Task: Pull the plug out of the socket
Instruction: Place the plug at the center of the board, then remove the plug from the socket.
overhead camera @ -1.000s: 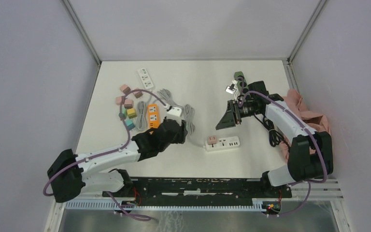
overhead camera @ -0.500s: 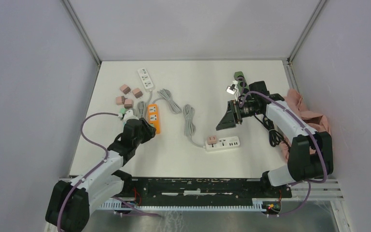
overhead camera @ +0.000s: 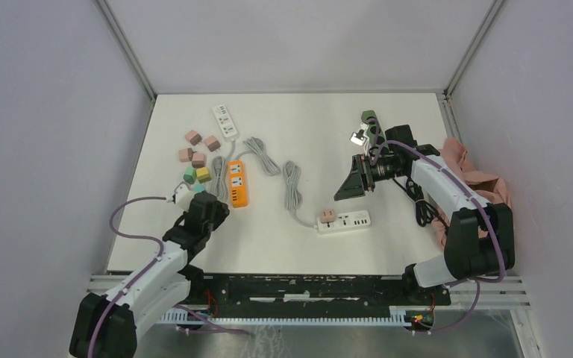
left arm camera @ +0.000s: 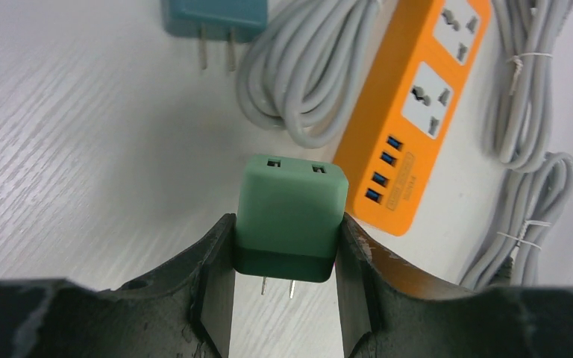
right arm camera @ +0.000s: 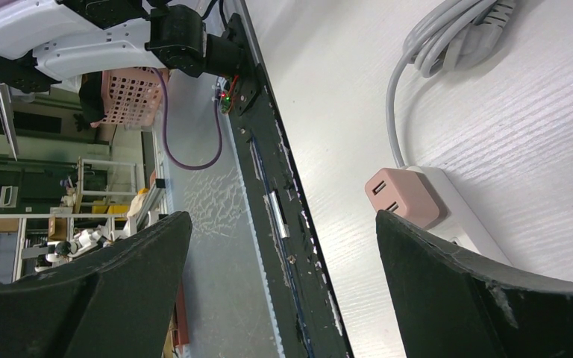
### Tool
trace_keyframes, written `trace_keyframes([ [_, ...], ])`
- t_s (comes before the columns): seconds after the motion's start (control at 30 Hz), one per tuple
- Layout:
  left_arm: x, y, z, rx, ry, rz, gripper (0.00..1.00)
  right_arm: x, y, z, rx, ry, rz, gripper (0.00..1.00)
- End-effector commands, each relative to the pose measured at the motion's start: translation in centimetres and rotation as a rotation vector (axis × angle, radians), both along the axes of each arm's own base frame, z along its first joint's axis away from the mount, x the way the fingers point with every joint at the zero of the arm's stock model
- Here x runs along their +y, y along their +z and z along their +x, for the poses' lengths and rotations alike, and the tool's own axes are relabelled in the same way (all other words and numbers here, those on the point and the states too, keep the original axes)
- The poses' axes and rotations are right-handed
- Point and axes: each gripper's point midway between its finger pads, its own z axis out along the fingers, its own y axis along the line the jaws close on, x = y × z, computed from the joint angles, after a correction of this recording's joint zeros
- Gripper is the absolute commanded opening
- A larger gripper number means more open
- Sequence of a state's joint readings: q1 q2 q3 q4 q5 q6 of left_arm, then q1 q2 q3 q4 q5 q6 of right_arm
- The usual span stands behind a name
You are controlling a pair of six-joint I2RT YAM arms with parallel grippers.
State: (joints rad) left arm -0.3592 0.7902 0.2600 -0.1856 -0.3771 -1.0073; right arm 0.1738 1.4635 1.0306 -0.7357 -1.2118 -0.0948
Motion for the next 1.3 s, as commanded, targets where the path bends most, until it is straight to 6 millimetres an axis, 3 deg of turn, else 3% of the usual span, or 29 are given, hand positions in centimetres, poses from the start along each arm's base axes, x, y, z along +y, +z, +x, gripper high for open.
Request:
trace_keyframes([
  [0.0, 1.5, 0.3, 0.4, 0.007, 0.152, -0.021, 0.12, 0.1, 1.5, 0.8, -0.059, 0.005, 0.026, 1.0],
  [0.2, 1.7, -0.9, 0.0, 0.083, 0.177, -0.006, 0.19, 0.1, 1.5, 0.8, -0.058, 0.002, 0.023, 1.0],
  [0.37, 1.7, -0.9, -0.2, 0.116, 0.186, 0.004, 0.6, 0.0, 1.5, 0.9, -0.057, -0.001, 0.02, 1.0],
  [0.5, 1.9, 0.1, -0.1, 0.109, 0.189, 0.008, 0.81, 0.0, 1.4, 0.9, -0.057, -0.002, 0.018, 1.0],
  [0.8, -0.1, 4.2, 0.7, 0.01, 0.068, -0.054, 0.86, -0.2, 1.4, 0.9, -0.077, -0.005, -0.002, 1.0],
  [1.03, -4.4, 9.2, 1.4, -0.224, -0.246, -0.121, 0.84, -0.4, 1.2, 0.9, -0.095, -0.006, -0.018, 1.0],
  [1.27, -11.3, 13.6, -0.6, -0.529, -0.661, -0.311, 0.84, -0.5, 1.0, 1.0, -0.105, -0.006, -0.028, 1.0],
])
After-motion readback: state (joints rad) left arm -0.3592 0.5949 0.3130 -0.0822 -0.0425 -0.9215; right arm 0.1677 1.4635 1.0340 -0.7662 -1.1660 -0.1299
